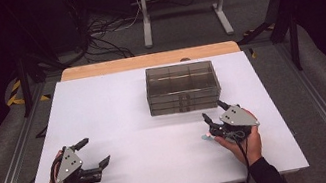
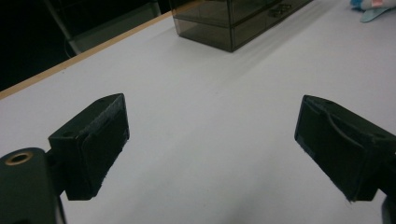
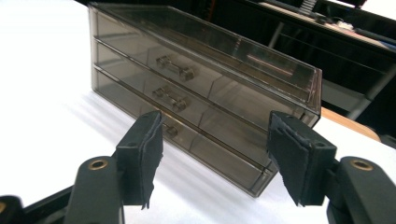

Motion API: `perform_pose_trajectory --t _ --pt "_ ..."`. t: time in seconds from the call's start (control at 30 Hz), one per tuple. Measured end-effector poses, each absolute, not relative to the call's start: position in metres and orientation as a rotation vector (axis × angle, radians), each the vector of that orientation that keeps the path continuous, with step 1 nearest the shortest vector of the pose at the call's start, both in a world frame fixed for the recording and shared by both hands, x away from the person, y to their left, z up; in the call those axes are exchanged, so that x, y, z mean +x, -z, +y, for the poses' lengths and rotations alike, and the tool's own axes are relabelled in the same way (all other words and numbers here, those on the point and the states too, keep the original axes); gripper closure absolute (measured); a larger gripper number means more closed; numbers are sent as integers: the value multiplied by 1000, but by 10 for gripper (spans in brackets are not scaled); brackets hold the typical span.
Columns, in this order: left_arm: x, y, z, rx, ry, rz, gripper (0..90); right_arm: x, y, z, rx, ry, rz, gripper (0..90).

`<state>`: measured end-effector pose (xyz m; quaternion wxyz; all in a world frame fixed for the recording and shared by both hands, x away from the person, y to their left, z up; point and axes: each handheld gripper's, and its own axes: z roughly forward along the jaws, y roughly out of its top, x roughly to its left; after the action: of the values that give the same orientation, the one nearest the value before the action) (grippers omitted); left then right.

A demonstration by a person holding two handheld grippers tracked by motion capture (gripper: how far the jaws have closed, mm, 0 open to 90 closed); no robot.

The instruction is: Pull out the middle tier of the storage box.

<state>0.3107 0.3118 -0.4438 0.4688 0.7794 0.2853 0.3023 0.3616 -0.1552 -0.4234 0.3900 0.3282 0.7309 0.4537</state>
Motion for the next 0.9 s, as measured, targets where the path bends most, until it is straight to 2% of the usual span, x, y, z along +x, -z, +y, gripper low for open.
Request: perform_pose_trajectory --t 0.3,0.53,0.67,0.83,0.9 --pt "312 445 312 1922 -732 682 121 367 426 -128 716 -1071 1902 432" --pt "315 445 308 1933 -725 687 131 370 426 -128 712 -1081 1912 418" --pt "322 444 298 1956 -699 672 162 372 425 -134 737 -1106 1909 441" --pt "333 442 285 1984 -688 647 197 377 425 -131 707 -1082 1936 527" --pt "336 442 281 1999 -693 644 200 378 425 -130 701 -1069 1937 533"
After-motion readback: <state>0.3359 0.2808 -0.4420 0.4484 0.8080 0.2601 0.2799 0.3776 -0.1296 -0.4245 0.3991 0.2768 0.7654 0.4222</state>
